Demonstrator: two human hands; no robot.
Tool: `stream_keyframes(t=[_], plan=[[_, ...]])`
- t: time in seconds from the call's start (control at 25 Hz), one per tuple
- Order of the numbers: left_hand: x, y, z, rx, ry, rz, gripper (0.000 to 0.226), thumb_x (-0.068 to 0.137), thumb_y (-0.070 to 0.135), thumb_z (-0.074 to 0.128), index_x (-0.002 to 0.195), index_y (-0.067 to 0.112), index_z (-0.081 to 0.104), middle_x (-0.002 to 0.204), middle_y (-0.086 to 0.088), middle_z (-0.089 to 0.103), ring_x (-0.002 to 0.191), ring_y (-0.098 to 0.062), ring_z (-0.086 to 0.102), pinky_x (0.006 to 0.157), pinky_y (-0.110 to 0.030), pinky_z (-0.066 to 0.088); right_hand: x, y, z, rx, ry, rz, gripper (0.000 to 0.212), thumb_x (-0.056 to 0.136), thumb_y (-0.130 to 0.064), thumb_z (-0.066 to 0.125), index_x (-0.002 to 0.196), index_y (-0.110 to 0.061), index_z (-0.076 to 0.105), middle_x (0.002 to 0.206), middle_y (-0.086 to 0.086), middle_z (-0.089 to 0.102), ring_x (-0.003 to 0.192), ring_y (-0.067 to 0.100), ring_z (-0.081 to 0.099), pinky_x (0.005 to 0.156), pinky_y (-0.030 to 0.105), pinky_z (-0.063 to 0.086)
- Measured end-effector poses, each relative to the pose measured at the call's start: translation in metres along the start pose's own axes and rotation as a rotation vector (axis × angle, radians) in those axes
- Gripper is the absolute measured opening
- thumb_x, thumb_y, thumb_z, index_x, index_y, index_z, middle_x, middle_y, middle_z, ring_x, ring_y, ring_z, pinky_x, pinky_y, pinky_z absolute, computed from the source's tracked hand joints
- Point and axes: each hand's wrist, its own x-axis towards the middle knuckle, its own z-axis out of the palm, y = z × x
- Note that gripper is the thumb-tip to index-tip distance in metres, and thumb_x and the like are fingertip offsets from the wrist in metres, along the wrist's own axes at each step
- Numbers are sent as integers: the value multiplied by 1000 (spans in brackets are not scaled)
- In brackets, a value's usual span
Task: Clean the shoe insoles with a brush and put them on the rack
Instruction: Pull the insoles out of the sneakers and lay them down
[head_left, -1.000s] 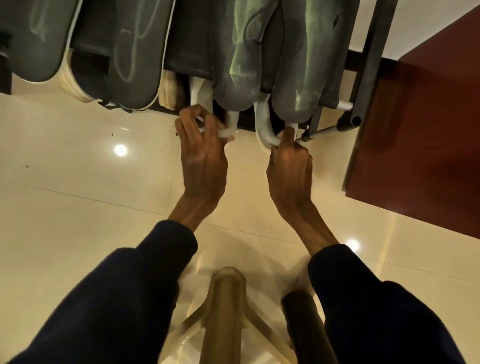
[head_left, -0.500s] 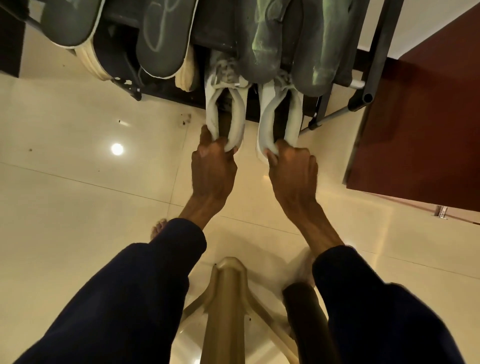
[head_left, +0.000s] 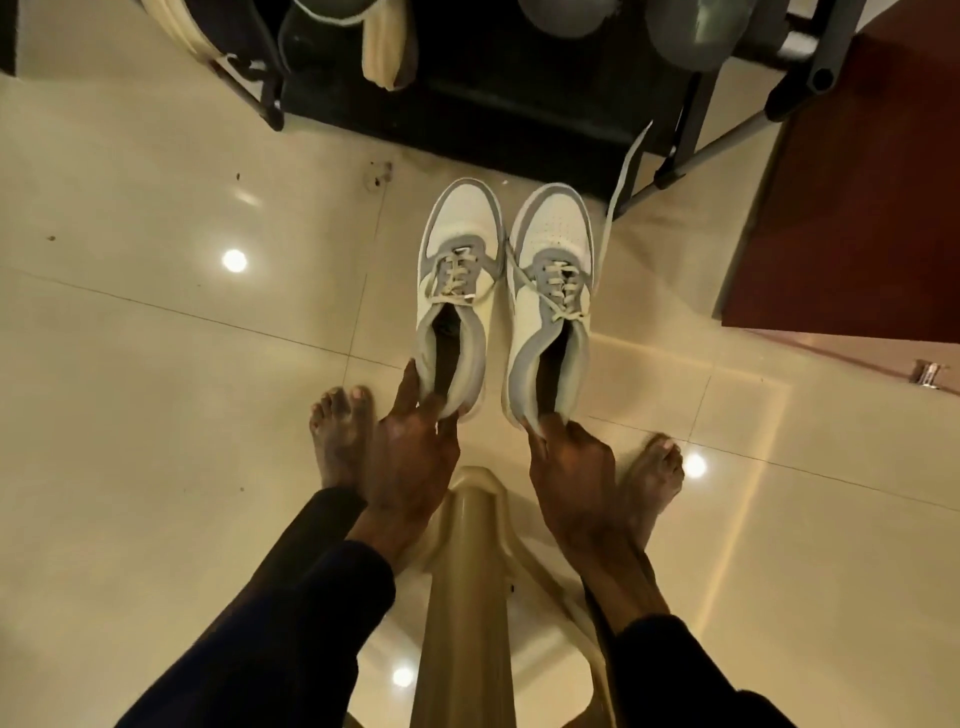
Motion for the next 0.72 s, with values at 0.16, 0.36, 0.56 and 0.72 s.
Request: stream_keyframes(t=[0.16, 0.36, 0.56, 0.72], plan=[[-7, -16, 37, -116, -148, -29, 25, 90, 12, 75, 116, 10, 74, 141, -15, 61, 96, -33, 72, 90, -31, 48, 3, 7, 32, -14, -104, 36, 11, 91, -11, 66, 98, -3, 70, 68, 16, 69, 53, 36, 66, 50, 36, 54], [12, -29, 91, -206, -245, -1, 28, 95, 2, 63, 122, 0, 66, 141, -24, 55, 97, -41, 70, 89, -43, 57, 20, 10, 78, 5, -241, 152, 14, 101, -13, 59, 109, -5, 68, 92, 18, 73, 82, 38, 71, 74, 43, 58], [12, -36, 116, -212, -328, -84, 34, 97, -1, 57, 130, 1, 62, 156, -24, 39, 108, -46, 65, 100, -47, 52, 19, 15, 105, 121, -358, 163, 28, 100, -1, 50, 125, -6, 63, 109, 20, 70, 101, 40, 68, 88, 48, 58], [14, -47, 119, -159, -333, -62, 32, 100, 6, 57, 131, 2, 62, 155, -24, 41, 97, -42, 70, 90, -45, 58, 33, 15, 110, 75, -385, 52, 29, 99, 3, 45, 123, 1, 61, 107, 27, 66, 99, 45, 64, 85, 50, 56]])
